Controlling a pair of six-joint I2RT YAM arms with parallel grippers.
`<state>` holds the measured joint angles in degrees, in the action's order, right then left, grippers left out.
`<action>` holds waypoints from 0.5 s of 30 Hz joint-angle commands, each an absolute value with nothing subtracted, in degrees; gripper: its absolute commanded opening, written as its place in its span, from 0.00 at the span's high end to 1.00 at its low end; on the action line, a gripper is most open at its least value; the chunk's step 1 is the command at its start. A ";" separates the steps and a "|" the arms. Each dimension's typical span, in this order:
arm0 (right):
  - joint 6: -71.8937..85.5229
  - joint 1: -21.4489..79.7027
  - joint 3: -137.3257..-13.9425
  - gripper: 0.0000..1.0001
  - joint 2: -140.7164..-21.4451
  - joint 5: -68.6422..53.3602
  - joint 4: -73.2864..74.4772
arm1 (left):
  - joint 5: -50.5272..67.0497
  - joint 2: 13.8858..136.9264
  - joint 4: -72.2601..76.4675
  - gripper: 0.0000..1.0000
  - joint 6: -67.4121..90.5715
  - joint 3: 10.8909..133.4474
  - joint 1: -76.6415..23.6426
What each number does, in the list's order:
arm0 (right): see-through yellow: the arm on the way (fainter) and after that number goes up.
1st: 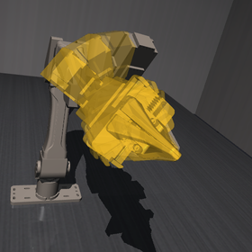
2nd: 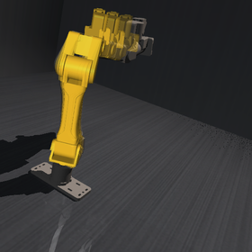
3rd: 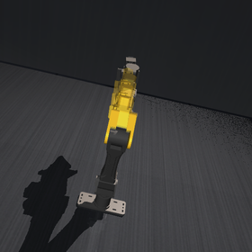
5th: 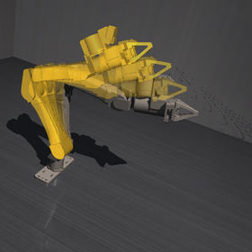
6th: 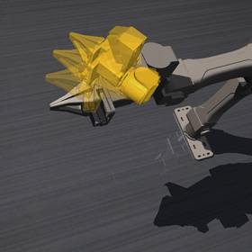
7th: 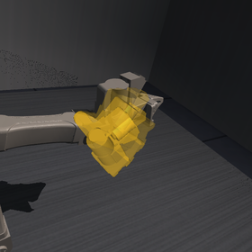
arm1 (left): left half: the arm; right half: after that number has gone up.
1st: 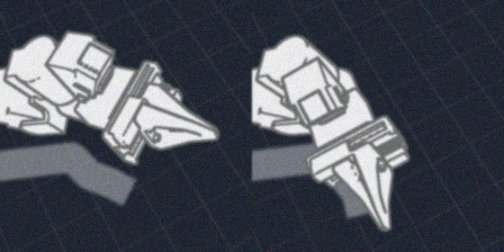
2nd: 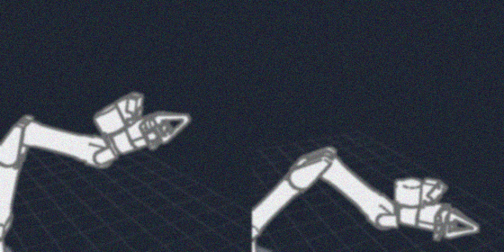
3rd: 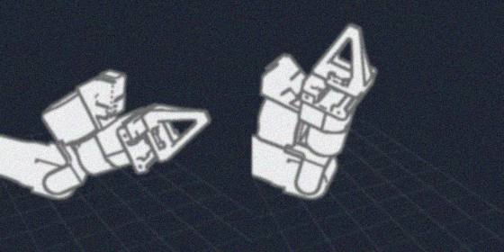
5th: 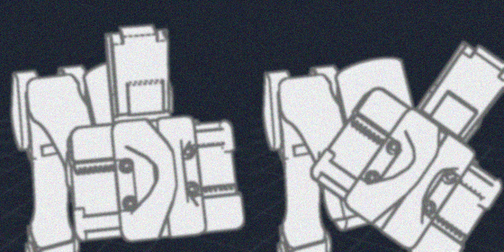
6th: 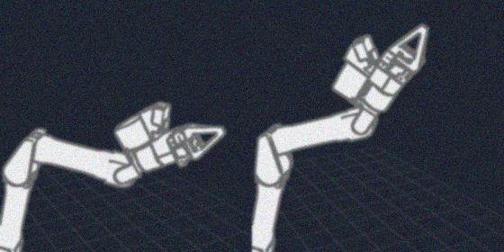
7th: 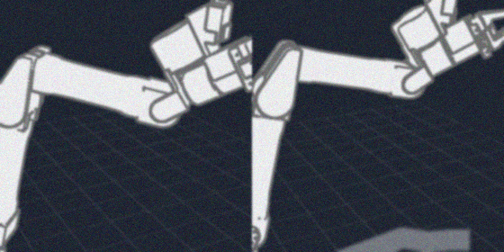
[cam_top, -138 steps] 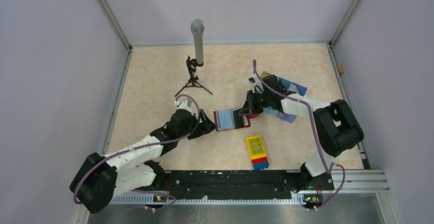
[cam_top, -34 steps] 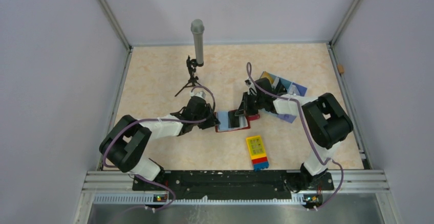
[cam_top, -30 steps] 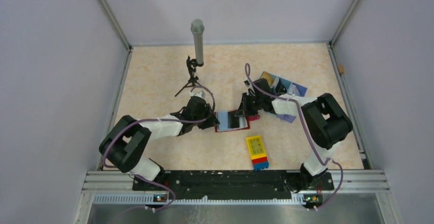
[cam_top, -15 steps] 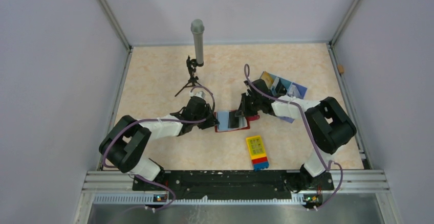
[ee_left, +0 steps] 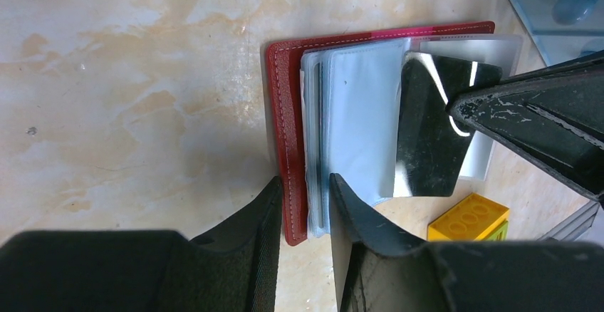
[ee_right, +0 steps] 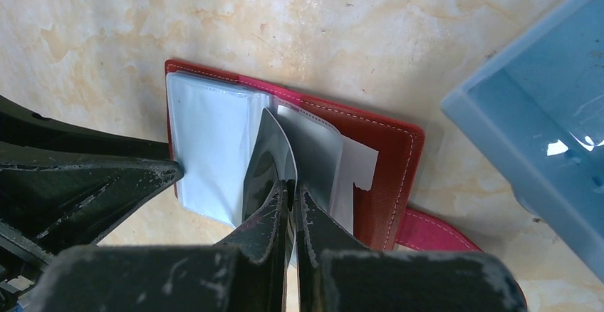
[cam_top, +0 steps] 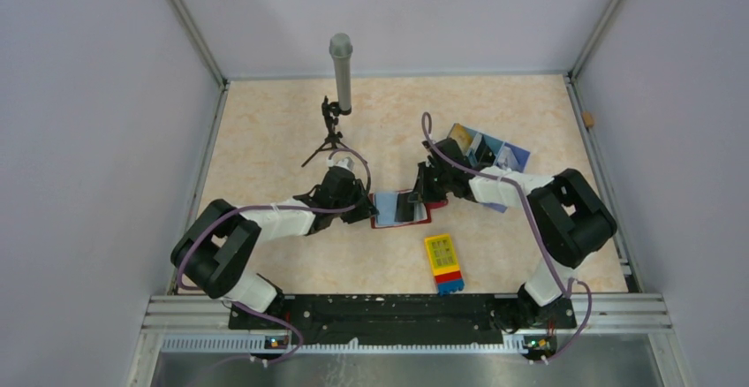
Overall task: Put the credit cards into the card holder
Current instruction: Insert the credit card into the card holder.
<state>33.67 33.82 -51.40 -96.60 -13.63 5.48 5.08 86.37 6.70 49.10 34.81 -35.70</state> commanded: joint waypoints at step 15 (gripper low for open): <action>33.38 37.16 -53.94 1.00 -103.81 -15.28 6.06 | 7.10 87.88 8.79 0.72 46.85 34.12 -35.54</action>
